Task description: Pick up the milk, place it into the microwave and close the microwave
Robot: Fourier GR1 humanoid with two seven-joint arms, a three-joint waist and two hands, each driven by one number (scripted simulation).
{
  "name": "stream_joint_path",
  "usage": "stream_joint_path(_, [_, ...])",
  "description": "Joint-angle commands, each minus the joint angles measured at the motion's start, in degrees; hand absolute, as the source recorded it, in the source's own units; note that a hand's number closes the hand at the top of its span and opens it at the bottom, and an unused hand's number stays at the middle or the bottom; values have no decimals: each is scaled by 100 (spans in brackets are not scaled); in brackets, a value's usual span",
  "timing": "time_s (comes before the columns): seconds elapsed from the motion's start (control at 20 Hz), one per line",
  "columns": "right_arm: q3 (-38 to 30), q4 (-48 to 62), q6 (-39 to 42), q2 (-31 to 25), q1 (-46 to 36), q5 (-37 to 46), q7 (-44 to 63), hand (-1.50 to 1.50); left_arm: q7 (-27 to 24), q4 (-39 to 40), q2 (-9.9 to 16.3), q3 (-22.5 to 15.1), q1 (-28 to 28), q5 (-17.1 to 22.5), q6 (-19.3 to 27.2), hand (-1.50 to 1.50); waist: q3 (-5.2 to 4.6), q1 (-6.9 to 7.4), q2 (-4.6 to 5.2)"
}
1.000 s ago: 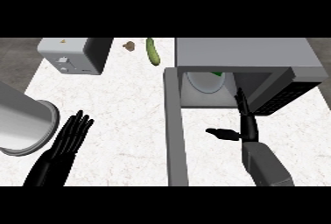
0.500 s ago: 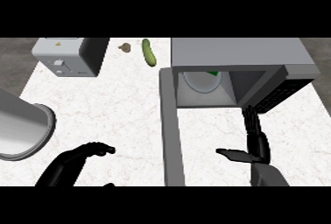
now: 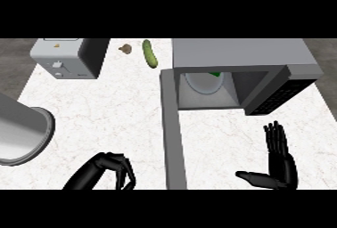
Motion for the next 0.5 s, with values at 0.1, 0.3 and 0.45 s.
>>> stream_joint_path(0.1, [280, -1771, 352, -100, 1304, -170, 345, -150, 167, 582, -153, -684, -589, -790, -30, 150, 3, -9, 24])
stream_joint_path(0.3, [355, -3495, 398, -121, 2278, -512, 1171, -150, -7, 995, -308, -760, -745, -721, -188, 150, 4, 45, 31])
stream_joint_path(0.45, [381, -3559, 369, -17, 2355, -483, 1059, -150, -41, 1578, -881, -1322, -1007, -1076, 268, 150, 11, 104, 43])
